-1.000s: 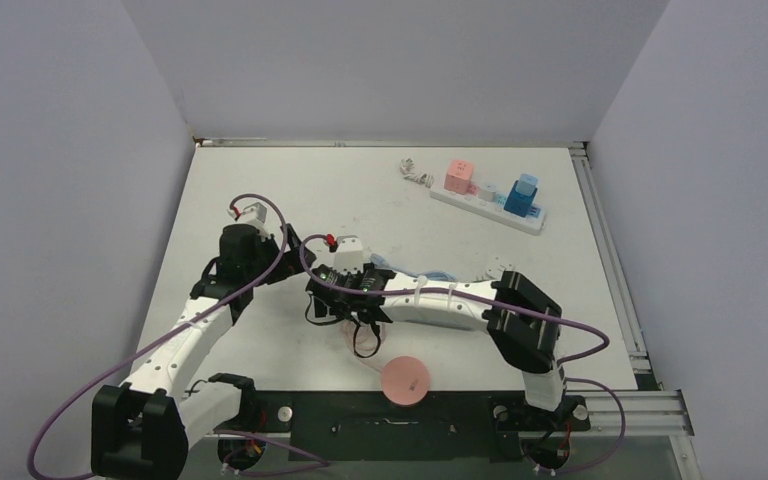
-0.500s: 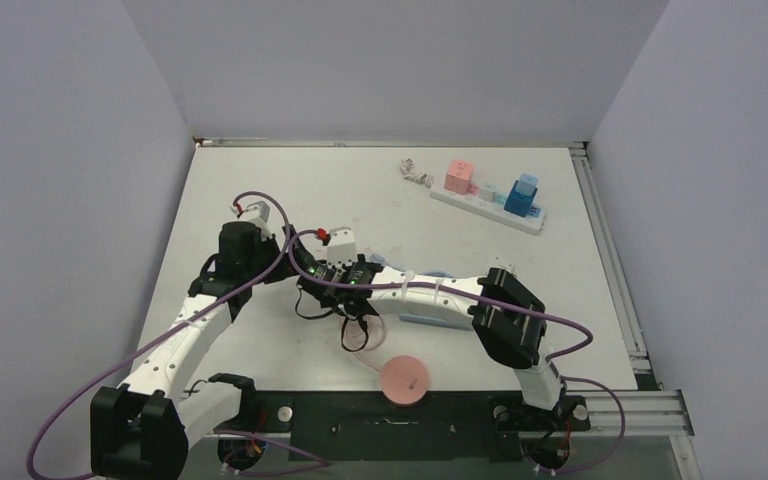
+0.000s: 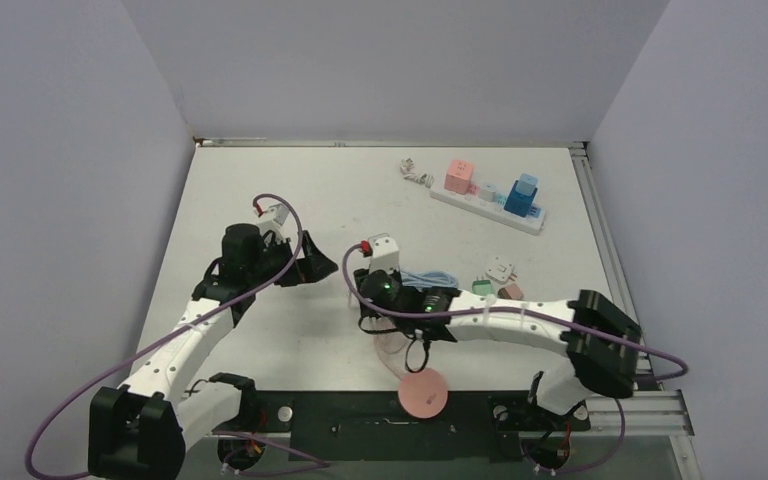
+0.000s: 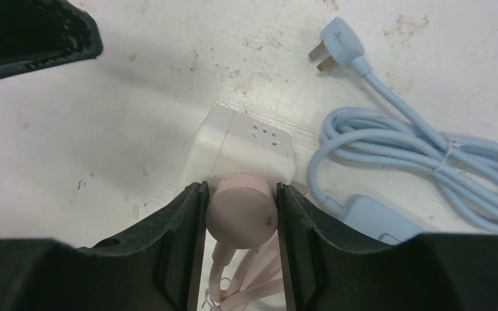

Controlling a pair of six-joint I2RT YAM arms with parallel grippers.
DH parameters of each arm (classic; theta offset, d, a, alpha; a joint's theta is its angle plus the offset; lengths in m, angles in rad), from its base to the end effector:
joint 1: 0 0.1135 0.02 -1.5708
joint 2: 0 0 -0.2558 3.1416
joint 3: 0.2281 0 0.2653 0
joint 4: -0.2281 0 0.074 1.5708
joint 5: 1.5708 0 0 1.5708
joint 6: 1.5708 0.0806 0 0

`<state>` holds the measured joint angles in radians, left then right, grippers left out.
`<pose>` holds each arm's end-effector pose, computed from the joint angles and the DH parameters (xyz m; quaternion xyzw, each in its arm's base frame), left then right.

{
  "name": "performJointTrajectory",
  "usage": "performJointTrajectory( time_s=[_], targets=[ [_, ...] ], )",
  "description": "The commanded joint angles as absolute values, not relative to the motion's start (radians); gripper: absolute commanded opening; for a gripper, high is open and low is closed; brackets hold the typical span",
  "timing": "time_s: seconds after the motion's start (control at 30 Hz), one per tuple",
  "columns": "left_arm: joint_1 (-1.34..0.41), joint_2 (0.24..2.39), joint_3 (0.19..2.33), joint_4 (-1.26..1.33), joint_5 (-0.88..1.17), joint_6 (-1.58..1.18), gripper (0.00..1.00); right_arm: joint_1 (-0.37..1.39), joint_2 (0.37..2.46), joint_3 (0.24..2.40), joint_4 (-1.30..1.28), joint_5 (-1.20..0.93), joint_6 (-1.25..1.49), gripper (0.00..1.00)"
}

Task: Pull the plug off the socket
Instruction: Remove the plug from the socket.

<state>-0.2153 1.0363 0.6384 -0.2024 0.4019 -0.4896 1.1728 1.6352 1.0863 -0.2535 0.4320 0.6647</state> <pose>0.2604 -0.0892 0.2051 -0.0263 0.8713 -0.3235 0.3680 0.1825 0.3469 0.1793 -0.1498 0.8967 0.1704 0.3801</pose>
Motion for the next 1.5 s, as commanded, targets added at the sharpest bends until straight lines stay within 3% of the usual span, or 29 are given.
performJointTrajectory(
  time_s=[0.0, 0.1, 0.2, 0.57, 1.0, 1.2, 1.33, 1.47],
  targets=[
    [-0.236, 0.991, 0.599, -0.054, 0.614, -0.584, 1.0, 1.114, 1.368, 0.881, 0.216, 0.335, 0.492, 0.05],
    [-0.298, 0.959, 0.547, 0.055, 0.718, -0.615, 1.0, 1.021, 1.213, 0.699, 0.362, 0.245, 0.493, 0.05],
    [-0.409, 0.962, 0.544, 0.067, 0.671, -0.619, 1.0, 1.01, 1.138, 0.651, 0.397, 0.229, 0.468, 0.05],
    [-0.478, 1.115, 0.639, 0.002, 0.603, -0.557, 1.0, 1.008, 1.053, 0.63, 0.387, 0.118, 0.408, 0.05],
    [-0.53, 1.129, 0.638, 0.168, 0.662, -0.635, 1.0, 1.01, 1.067, 0.66, 0.331, 0.069, 0.38, 0.05],
    [-0.534, 1.128, 0.655, 0.137, 0.611, -0.595, 0.74, 1.01, 1.072, 0.666, 0.337, 0.054, 0.385, 0.05],
    [-0.534, 1.13, 0.648, 0.169, 0.608, -0.603, 0.65, 1.011, 1.082, 0.676, 0.328, 0.03, 0.389, 0.05],
    [-0.54, 1.135, 0.648, 0.198, 0.605, -0.61, 0.38, 1.01, 1.093, 0.689, 0.309, 0.039, 0.415, 0.05]
  ],
)
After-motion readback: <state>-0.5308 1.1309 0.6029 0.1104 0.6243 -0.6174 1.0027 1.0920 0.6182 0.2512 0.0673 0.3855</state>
